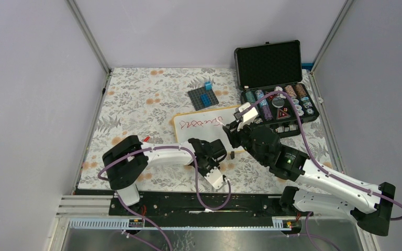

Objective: Write a sentence on the whiteboard
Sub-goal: Move the whiteboard stand to the center of the board.

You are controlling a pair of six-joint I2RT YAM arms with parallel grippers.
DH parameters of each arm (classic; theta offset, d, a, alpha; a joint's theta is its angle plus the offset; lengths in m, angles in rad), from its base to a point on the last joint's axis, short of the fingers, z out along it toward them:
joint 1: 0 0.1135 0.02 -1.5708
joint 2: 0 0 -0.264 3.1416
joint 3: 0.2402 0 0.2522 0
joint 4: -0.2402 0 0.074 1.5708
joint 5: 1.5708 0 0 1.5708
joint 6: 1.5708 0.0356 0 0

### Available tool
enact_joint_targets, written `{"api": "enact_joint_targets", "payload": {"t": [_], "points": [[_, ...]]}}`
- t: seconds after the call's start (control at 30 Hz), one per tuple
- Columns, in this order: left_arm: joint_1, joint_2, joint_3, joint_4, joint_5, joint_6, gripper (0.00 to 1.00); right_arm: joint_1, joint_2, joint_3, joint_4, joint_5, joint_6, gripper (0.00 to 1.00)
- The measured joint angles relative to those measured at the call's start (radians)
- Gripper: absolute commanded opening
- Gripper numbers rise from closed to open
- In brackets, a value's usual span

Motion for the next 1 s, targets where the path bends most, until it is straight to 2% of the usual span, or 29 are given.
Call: {"api": "enact_joint_targets", "payload": {"t": [0.13,0.27,0.4,0.7,0.73,1.0], "points": [[0.003,0.004,0.000,-0.014,-0.008,0.039,0.13,0.000,0.000,0.000,-0.003,0.000,0.000,0.00],[0.003,0.004,0.006,-0.035,-0.016,0.039,0.06,0.000,0.006,0.002,-0.008,-0.008,0.000,0.00],[0.008,0.001,0.002,-0.065,-0.026,0.009,0.04,0.000,0.023,0.003,-0.011,-0.030,0.000,0.00],[0.007,-0.120,-0.130,-0.136,-0.019,0.006,0.05,0.000,0.044,0.003,-0.011,-0.077,0.000,0.00],[0.007,-0.126,-0.136,-0.143,-0.018,0.006,0.07,0.000,0.048,0.003,-0.011,-0.079,0.001,0.00],[0.007,-0.180,-0.144,-0.206,-0.008,-0.028,0.68,0.000,0.064,0.003,-0.011,-0.106,0.003,0.00]]}}
